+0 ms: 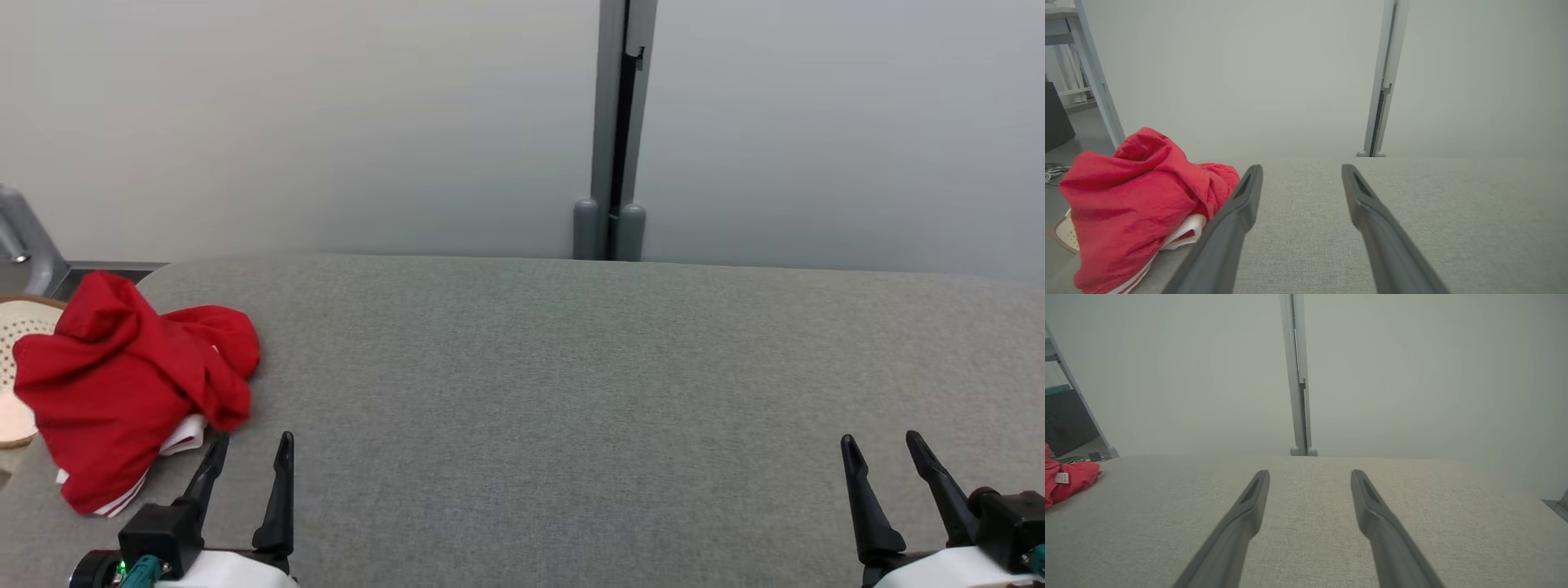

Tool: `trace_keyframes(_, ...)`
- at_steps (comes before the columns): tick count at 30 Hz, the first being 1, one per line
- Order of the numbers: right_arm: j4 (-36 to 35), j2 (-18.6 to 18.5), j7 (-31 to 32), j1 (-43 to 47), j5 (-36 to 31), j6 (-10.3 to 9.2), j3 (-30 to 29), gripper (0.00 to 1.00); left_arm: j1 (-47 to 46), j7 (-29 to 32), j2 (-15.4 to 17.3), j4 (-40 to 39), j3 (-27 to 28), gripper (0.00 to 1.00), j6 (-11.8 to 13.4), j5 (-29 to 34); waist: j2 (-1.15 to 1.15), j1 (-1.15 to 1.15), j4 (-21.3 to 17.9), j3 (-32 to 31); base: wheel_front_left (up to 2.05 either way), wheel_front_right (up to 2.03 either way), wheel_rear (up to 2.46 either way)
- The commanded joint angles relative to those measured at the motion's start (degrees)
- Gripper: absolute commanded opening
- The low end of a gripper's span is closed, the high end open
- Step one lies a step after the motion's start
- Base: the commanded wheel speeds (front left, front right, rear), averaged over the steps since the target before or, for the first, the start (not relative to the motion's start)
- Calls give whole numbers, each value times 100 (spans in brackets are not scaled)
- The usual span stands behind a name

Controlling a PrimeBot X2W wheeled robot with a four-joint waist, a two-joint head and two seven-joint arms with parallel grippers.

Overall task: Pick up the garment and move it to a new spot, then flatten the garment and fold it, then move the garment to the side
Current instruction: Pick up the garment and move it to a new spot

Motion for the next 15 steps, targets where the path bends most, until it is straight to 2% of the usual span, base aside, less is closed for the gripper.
trace_keyframes(1, -62, -25, 26, -4, -39, 0, 35, 100, -112, -25, 36, -32, 44, 100, 23, -23, 0, 0, 258, 44, 0, 0, 0)
trace_keyframes(10, -280, 23, 105, -63, 3, 0, 276, 100, -305, -19, 145, -95, 236, 100, 88, -132, 0, 0, 1349, 114, 0, 0, 0)
trace_keyframes(15, -276, 24, 63, -151, 22, 0, 403, 100, -252, -19, 187, -166, 323, 100, 98, -211, 0, 0, 1832, 122, 0, 0, 0)
